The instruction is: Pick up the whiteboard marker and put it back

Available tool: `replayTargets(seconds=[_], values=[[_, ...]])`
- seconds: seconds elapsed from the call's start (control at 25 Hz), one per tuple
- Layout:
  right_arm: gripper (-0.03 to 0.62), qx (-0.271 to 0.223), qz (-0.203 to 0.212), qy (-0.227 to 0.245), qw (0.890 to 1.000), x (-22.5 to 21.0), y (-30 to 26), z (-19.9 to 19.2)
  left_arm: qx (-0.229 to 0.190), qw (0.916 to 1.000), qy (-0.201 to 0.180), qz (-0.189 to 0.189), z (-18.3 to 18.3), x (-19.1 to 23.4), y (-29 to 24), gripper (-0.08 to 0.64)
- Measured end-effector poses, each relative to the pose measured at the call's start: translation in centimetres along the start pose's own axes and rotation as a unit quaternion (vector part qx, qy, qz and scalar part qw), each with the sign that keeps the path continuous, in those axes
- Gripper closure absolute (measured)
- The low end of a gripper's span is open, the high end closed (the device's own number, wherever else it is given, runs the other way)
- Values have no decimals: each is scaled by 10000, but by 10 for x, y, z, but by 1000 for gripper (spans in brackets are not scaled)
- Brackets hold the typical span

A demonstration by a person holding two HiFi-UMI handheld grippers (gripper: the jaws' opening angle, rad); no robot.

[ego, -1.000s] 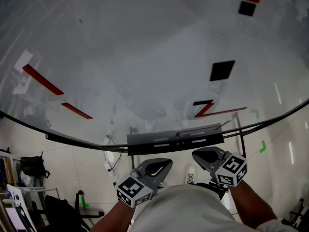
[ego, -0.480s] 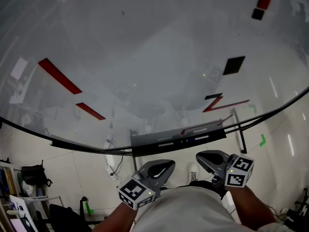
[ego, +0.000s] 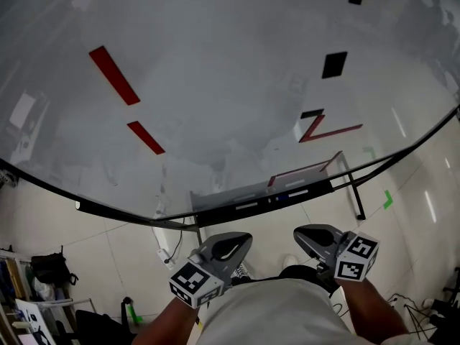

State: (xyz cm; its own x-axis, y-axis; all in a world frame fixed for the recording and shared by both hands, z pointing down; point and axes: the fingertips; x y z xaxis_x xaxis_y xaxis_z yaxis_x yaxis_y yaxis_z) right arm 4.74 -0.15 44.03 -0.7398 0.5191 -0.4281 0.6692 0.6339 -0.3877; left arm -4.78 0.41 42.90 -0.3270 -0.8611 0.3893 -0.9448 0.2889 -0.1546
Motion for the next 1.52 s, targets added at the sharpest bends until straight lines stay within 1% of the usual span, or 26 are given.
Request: replayTargets(seconds=[0.12, 0.24, 0.32, 0.48, 0.6, 0.72, 0.84, 0.96, 1.04, 1.12, 1.2, 1.44, 1.52], values=[[592, 20, 143, 116, 9998, -2, 13, 0, -76, 9998, 45, 166, -4, -15, -11, 543], [591, 129, 359, 347, 9987, -8, 29, -3, -165, 9987, 105, 473, -8, -34, -25, 543], [591, 235, 467, 414, 9978, -15, 45, -8, -231, 9973, 187, 675, -12, -48, -35, 543], [591, 283, 716, 316, 9965, -30, 77, -12, -300, 9936, 274, 1057, -23, -73, -55, 543], [591, 369, 998, 239, 9940, -33, 95, -19, -477, 9883, 383, 1397, -27, -90, -59, 543], [591, 408, 1195, 242, 9917, -33, 105, -23, -450, 9859, 399, 1559, -38, -105, -61, 543], [591, 329, 1224, 277, 9915, -28, 112, -25, -318, 9860, 375, 1595, -49, -115, -63, 543], [591, 298, 1198, 233, 9921, -21, 118, -30, -335, 9841, 479, 1675, -52, -115, -50, 543], [591, 303, 1141, 123, 9929, -18, 120, -34, -330, 9851, 568, 1592, -51, -115, -43, 543], [591, 288, 1023, 81, 9943, -14, 119, -38, -239, 9874, 517, 1474, -50, -117, -38, 543], [591, 265, 893, 172, 9955, -7, 115, -43, -222, 9891, 443, 1384, -46, -118, -31, 543], [591, 308, 519, 702, 9957, 15, 103, -57, -166, 9926, 346, 1155, -46, -113, -15, 543], [591, 339, 443, 734, 9957, 20, 103, -62, -125, 9938, 332, 1057, -49, -115, -12, 543]])
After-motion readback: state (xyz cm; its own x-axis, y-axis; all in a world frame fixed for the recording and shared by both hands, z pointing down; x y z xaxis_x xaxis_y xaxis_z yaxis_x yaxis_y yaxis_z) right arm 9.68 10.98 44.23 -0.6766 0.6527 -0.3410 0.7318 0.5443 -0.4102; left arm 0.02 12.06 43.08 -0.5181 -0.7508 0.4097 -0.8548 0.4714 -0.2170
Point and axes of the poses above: the fingertips, and each gripper's own axes: y backward along the fingers, x to its left, z out of its top, and after that the axes turned 11 degrees about -z, right-handed
